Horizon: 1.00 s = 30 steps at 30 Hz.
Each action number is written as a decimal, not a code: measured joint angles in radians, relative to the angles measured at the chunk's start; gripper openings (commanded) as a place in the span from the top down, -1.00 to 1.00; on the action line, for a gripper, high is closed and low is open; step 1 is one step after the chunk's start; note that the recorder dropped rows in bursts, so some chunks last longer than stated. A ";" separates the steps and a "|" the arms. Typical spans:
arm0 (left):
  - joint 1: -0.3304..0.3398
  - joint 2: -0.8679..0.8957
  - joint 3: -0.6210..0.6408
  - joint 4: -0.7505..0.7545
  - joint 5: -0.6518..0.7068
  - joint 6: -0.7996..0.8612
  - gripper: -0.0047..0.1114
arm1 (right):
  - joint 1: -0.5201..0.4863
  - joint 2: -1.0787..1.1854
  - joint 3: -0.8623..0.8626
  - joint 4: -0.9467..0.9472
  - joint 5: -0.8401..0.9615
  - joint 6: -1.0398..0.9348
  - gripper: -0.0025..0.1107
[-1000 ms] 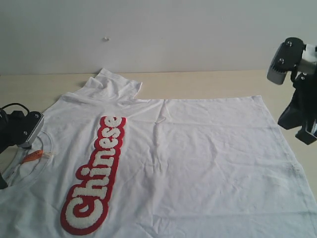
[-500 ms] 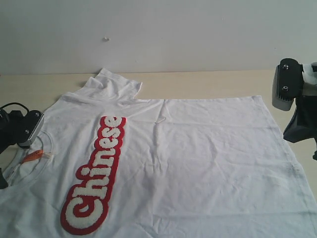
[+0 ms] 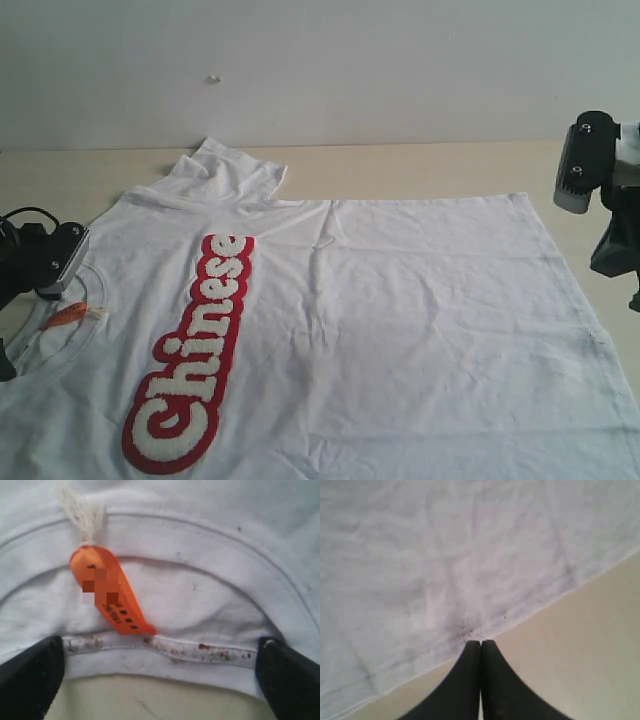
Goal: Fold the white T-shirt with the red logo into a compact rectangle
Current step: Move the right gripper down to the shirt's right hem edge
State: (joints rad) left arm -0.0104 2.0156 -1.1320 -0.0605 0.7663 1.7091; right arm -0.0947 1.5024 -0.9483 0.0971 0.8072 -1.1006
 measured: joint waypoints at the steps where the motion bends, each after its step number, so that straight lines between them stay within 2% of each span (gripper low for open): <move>1: 0.000 0.000 0.000 0.000 0.000 0.000 -0.89 | 0.000 0.000 0.000 -0.022 -0.002 0.020 0.87; 5: 0.000 0.000 0.000 0.000 0.000 0.000 -0.89 | 0.000 0.000 0.002 -0.089 -0.018 0.070 0.71; 9: 0.000 0.000 0.000 0.000 0.002 0.000 -0.89 | 0.000 0.000 0.001 -0.111 -0.075 0.093 0.75; 14: 0.000 0.000 0.000 0.000 0.002 0.000 -0.89 | 0.000 0.000 0.001 -0.109 -0.105 -0.090 0.75; 17: 0.000 0.000 0.000 0.000 0.002 0.000 -0.89 | 0.000 0.000 0.001 -0.097 -0.110 -0.131 0.76; 30: 0.000 0.000 0.000 0.000 0.002 0.000 -0.89 | 0.000 0.000 0.001 -0.097 -0.149 -0.145 0.76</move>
State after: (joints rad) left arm -0.0104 2.0156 -1.1320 -0.0605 0.7679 1.7091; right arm -0.0947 1.5024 -0.9474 0.0000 0.6584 -1.2451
